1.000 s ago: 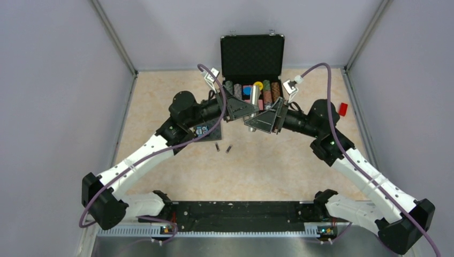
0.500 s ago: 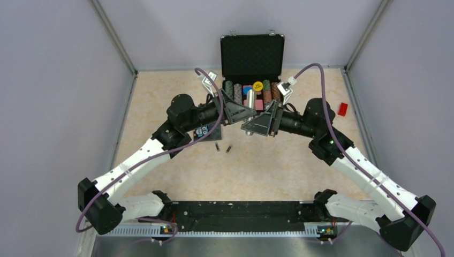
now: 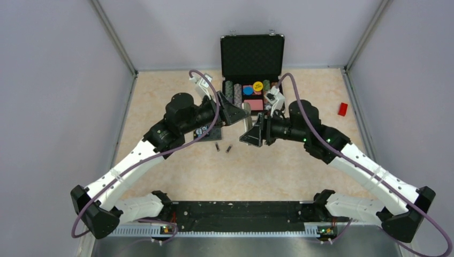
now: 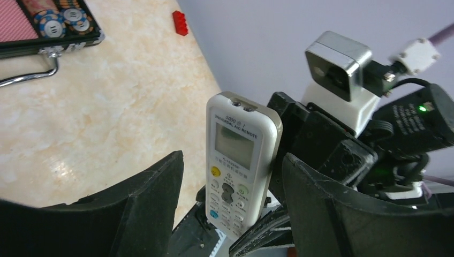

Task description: Load the batteries into the remote control

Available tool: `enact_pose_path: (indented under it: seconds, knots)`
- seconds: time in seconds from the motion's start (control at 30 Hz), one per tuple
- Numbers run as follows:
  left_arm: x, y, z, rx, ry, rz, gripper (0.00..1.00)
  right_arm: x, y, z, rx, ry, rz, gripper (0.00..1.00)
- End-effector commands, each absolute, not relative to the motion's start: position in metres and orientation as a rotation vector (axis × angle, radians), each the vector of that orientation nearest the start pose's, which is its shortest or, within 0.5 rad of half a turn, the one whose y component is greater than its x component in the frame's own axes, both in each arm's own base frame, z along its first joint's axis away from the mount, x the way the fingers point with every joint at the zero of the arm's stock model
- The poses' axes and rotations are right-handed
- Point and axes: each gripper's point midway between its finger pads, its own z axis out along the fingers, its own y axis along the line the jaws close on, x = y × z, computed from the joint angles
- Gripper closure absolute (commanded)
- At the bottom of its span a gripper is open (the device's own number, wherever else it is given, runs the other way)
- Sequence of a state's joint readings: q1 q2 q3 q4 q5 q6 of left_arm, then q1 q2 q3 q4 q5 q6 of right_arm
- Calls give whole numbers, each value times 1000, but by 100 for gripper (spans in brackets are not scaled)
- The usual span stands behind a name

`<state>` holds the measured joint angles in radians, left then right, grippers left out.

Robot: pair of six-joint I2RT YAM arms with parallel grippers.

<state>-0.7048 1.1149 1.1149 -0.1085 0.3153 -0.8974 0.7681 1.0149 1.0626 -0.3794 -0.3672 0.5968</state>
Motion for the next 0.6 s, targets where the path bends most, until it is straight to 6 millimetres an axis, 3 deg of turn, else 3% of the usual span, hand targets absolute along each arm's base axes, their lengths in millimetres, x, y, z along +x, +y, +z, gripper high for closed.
enact_pose_path:
  seconds: [0.0, 0.17, 0.33, 0.57]
  knots:
    - [238, -300, 355, 85, 1944, -1305, 28, 189, 294, 305, -549, 2005, 1019, 70]
    - [246, -297, 334, 64, 2053, -1196, 31, 195, 303, 289, -608, 2045, 846, 72]
    - [249, -289, 312, 24, 2157, -1099, 42, 210, 301, 278, -610, 2056, 708, 72]
    - [247, -289, 300, 33, 2226, -1068, 46, 217, 299, 275, -707, 2028, 618, 71]
